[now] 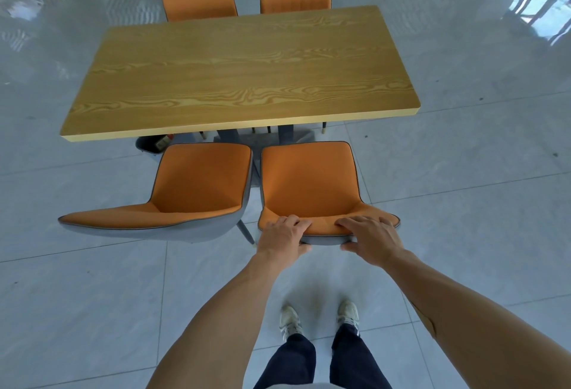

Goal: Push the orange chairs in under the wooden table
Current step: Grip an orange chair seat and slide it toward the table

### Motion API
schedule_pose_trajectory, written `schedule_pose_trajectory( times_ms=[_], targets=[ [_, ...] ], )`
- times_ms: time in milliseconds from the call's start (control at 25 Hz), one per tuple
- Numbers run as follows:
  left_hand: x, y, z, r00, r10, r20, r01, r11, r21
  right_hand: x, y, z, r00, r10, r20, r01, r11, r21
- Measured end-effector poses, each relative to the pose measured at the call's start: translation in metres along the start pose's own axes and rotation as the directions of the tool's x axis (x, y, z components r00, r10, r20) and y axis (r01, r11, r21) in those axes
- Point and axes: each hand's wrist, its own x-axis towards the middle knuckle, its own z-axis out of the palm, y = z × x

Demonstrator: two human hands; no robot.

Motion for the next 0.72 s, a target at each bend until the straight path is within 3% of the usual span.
schedule_pose_trajectory(
  times_ms=[280,480,720],
  targets=[
    [-0.017,-0.009,-0.005,0.995,-0.099,-0.007,0.098,0.992,-0.077,0.001,-0.014,-0.018,0.996,-0.033,0.083,0.038,0.998,-0.052],
    [-0.056,-0.019,-0.018,0.957,-0.291,0.013,0.291,0.952,-0.092,0.006,-0.051,-0.032,0.978,-0.207,0.041,0.209,0.975,-0.069],
    [-0.134,-0.051,-0.034,0.872,-0.484,-0.077,0.478,0.875,-0.08,0.014,-0.125,-0.048,0.911,-0.411,0.039,0.413,0.901,-0.134]
  ],
)
